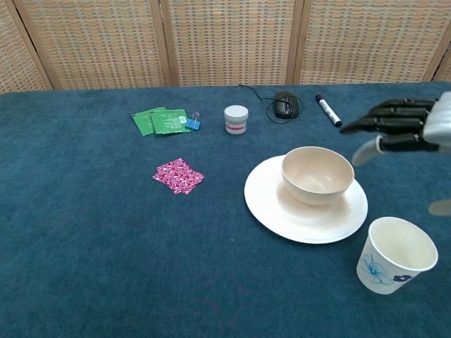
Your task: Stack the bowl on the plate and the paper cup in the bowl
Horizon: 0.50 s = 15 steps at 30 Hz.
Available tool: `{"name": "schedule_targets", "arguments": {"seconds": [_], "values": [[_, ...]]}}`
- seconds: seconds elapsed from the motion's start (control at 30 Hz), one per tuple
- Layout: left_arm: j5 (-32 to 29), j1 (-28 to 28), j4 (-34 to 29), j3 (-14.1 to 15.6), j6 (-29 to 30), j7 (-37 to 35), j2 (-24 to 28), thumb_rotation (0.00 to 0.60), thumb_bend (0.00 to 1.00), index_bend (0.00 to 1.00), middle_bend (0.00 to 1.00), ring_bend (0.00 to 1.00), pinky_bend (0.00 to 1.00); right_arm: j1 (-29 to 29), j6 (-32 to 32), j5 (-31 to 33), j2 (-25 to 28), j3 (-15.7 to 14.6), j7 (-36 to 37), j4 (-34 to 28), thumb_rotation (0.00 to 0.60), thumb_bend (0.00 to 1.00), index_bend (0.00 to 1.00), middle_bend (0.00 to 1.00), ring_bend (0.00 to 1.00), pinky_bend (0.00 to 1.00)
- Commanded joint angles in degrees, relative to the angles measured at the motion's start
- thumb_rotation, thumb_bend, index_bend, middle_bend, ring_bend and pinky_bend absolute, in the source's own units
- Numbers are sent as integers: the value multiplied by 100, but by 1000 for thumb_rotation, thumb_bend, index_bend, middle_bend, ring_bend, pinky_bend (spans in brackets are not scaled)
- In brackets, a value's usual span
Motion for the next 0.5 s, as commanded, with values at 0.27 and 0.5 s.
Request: {"name": "schedule_targets", "arguments": {"seconds": [0.27,0.5], "values": [[-41,-18,-3,-11,-34,71,-28,600,0,0,0,0,0,-263,532,-833,-52,-522,266,245,600,177,247,0,0,0],[-90,-22,-2,-25,-43,85,-37,600,0,0,0,0,0,-264,515,-841,-227,-483,300,477,600,180,278,0,0,0]]}}
